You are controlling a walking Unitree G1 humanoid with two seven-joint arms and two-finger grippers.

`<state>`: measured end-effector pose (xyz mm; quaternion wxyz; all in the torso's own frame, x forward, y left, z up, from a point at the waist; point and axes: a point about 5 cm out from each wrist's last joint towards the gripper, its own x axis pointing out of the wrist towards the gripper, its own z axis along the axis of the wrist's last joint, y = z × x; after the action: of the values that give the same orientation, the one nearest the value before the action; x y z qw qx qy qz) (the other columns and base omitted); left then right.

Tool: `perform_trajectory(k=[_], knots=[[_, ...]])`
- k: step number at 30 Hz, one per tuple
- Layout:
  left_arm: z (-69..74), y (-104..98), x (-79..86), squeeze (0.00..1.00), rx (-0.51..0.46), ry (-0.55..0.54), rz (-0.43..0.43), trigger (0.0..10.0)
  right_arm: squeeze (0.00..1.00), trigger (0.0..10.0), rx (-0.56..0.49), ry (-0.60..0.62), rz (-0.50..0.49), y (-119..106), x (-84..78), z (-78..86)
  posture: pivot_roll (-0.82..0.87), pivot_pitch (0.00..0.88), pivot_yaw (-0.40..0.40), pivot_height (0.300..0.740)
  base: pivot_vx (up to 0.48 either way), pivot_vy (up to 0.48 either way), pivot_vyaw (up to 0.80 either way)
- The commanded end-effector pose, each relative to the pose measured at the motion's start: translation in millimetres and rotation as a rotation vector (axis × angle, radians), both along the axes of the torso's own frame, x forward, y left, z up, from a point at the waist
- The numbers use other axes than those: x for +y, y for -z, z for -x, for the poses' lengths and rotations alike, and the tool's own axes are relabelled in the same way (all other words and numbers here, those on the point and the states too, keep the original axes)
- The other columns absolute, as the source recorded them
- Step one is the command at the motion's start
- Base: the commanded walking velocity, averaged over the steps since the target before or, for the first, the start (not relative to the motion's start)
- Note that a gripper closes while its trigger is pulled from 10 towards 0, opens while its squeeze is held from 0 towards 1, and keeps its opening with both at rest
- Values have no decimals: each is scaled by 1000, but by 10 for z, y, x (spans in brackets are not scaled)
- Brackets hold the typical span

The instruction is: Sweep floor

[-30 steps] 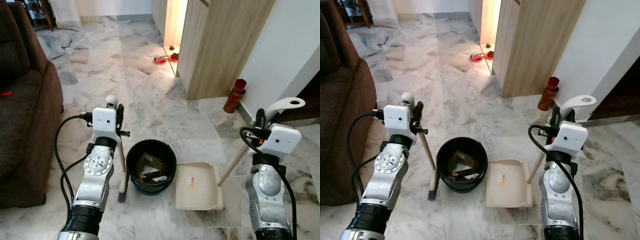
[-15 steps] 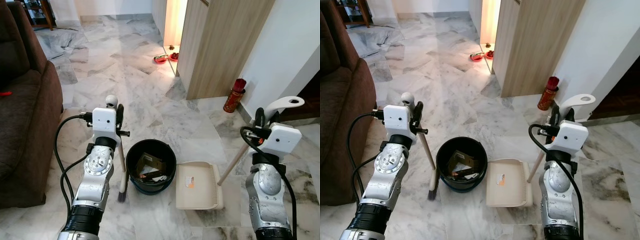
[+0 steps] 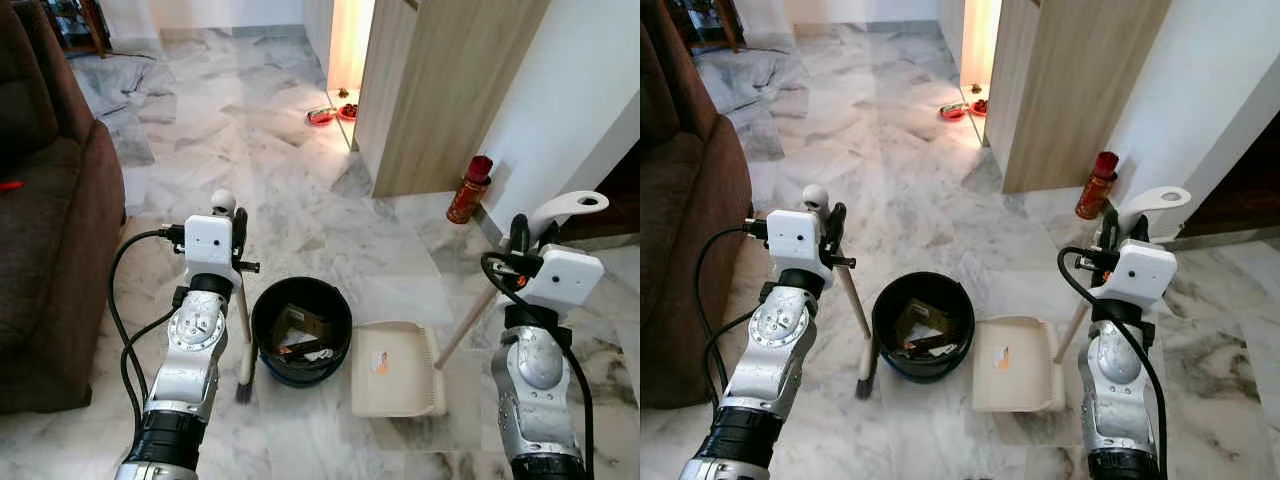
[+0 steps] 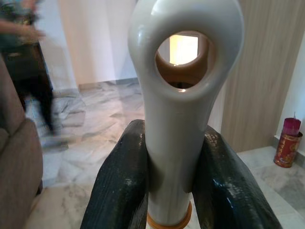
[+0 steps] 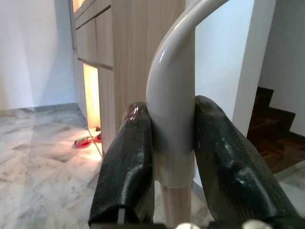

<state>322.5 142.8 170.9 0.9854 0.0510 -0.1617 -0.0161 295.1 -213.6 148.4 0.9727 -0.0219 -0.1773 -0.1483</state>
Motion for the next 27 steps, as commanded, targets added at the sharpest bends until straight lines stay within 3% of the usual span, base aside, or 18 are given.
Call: perform_trajectory(k=[1, 27], knots=[[19, -105, -32, 0, -52, 13, 1, 10000, 0, 10000, -45, 1, -1, -80, -10, 1, 94, 118, -64, 740, -311, 0, 0], [29, -94, -43, 0, -50, 16, 3, 10000, 0, 10000, -49, 0, -1, -77, -8, 2, 83, 96, -64, 740, -302, 0, 0]])
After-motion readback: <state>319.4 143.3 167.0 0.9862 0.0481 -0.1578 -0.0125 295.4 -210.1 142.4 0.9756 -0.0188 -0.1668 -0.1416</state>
